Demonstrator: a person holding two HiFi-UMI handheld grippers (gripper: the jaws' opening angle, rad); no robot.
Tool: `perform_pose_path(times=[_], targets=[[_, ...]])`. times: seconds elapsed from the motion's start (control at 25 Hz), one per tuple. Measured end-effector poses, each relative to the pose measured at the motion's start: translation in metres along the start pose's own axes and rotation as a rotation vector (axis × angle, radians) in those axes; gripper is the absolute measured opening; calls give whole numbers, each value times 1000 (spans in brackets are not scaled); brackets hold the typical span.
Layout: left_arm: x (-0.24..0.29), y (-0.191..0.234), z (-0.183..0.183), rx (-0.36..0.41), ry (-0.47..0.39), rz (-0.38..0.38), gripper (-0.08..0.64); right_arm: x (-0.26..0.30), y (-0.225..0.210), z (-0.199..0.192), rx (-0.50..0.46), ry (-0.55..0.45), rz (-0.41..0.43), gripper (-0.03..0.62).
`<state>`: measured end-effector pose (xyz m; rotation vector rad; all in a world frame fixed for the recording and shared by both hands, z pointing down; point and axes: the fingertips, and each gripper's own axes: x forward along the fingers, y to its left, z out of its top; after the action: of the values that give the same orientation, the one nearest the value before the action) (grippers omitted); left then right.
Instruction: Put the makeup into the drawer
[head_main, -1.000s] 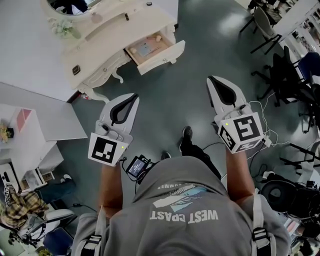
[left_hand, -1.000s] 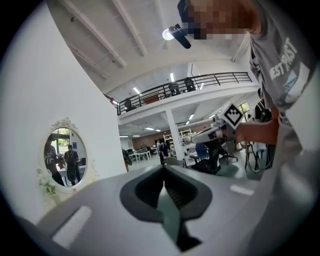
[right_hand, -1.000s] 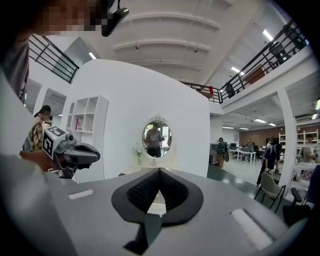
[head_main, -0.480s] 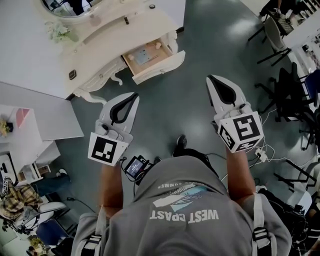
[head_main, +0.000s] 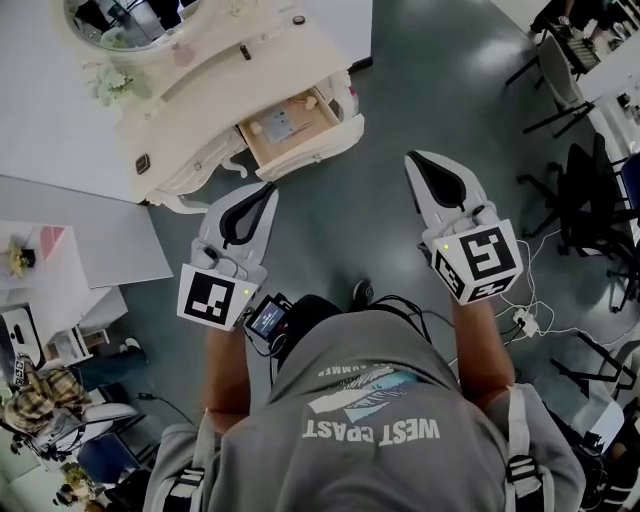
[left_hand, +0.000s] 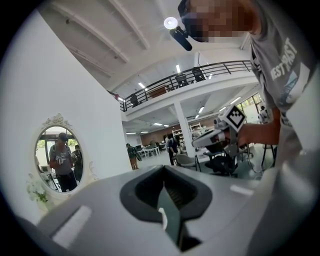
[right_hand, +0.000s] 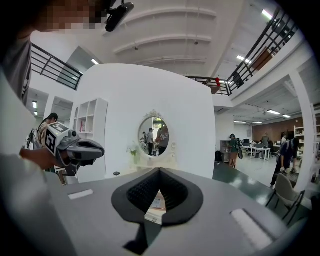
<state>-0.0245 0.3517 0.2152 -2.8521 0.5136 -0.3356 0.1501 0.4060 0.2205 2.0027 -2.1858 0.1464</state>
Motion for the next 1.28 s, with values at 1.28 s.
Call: perform_pose_path(times=[1.28], targets=[[183, 239, -33, -38, -99, -206, 2, 223, -90, 31, 21, 117, -239, 2]])
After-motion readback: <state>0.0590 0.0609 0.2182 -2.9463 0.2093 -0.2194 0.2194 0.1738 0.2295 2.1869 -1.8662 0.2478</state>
